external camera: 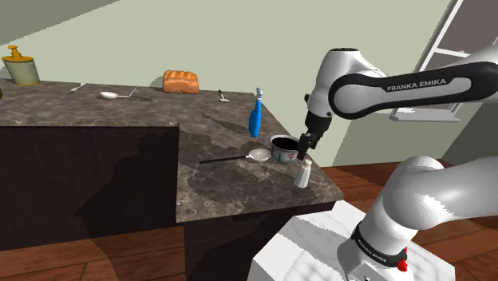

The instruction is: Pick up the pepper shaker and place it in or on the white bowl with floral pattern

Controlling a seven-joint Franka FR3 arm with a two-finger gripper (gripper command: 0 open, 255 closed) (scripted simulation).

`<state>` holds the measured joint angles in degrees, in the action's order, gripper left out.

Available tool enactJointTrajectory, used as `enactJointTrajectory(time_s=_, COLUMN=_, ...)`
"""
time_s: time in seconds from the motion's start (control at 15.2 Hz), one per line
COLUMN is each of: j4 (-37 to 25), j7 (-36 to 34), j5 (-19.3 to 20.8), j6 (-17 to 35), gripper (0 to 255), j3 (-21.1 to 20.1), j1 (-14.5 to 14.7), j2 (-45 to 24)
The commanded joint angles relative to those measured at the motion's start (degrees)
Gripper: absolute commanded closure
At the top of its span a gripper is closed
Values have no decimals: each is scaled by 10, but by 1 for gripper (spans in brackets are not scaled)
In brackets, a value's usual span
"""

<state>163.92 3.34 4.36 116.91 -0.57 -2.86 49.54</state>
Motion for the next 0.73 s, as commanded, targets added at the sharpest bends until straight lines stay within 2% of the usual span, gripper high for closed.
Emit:
enactJointTrajectory(time_s=0.0, j4=29, j7=10, j5=16, j6=28, gripper=0, j3=3, j1=-8, j2=-7)
enactJointTrajectory(time_s=0.53, j4=72, j7=9, j5=28, j6=115, gripper=0, j3=8, j1=-17, j2=-52)
enactJointTrajectory(time_s=0.66, j4=72, j7=9, j5=28, j6=115, gripper=0, j3=8, j1=-17, j2=-51)
